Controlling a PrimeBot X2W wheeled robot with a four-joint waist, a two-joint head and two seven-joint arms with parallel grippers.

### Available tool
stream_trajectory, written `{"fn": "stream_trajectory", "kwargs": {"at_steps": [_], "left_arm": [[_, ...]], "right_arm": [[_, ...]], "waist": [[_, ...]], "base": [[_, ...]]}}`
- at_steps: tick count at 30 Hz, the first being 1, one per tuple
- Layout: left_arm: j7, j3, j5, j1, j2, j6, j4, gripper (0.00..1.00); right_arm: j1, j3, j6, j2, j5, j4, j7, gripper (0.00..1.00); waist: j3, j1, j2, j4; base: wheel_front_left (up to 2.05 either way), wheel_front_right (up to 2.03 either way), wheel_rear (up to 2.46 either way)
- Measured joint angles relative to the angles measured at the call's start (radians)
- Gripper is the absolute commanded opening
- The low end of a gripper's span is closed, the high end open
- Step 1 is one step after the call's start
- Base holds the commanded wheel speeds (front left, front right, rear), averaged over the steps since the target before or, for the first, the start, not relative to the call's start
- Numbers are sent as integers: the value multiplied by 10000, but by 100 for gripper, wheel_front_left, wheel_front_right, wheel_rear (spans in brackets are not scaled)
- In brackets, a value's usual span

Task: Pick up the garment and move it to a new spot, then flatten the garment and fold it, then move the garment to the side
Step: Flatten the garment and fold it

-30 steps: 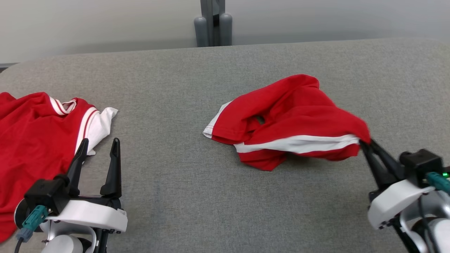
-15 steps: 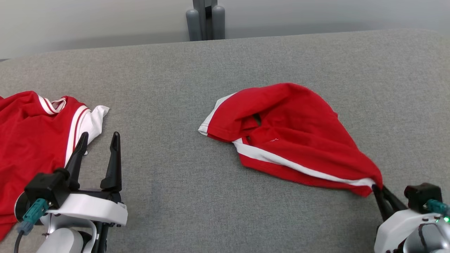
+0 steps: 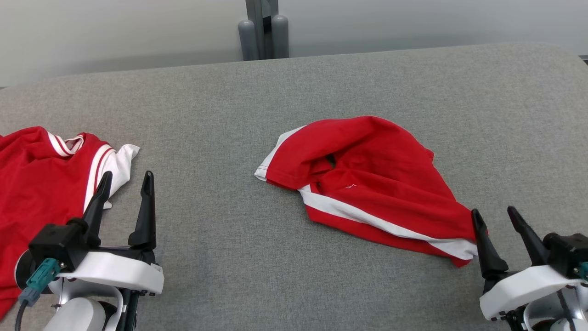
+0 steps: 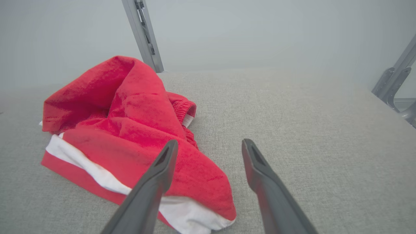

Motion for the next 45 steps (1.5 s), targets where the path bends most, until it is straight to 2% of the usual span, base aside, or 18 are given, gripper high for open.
{"fn": "stream_trajectory", "kwargs": {"at_steps": [7, 12, 19, 25, 35, 41, 45], "left_arm": [[115, -61, 31, 1, 96, 86, -31, 100], [125, -115, 58, -4, 79, 146, -96, 100], [115, -153, 180, 227, 96, 416, -104, 100], [75, -54, 86, 792, -2, 709, -142, 100], [73, -167, 125, 1247, 75, 930, -345, 100], [123, -311, 207, 1218, 102, 932, -428, 100], [802, -742, 61, 868, 0, 591, -477, 100]], "right_arm": [[-242, -52, 0, 125, 23, -1413, -577, 100], [-547, -109, 0, 153, -265, -1789, -840, 100], [-322, 21, 0, 196, -426, -1601, -723, 100], [122, -86, 0, 203, 63, -1204, -740, 100], [263, -159, 0, 207, 159, -955, -681, 100], [253, -165, 0, 207, 219, -945, -681, 100], [203, -157, 0, 209, 215, -961, -679, 100]], "waist": [[-189, 0, 0, -56], [-386, 0, 0, 3], [-774, 0, 0, 179], [-1072, 0, 0, 259], [-1287, 0, 0, 361], [-1269, 0, 0, 459], [-1171, 0, 0, 530]], "base": [[0, 0, 0], [0, 0, 0], [0, 0, 0], [0, 0, 0], [0, 0, 0], [0, 0, 0], [0, 0, 0]]}}
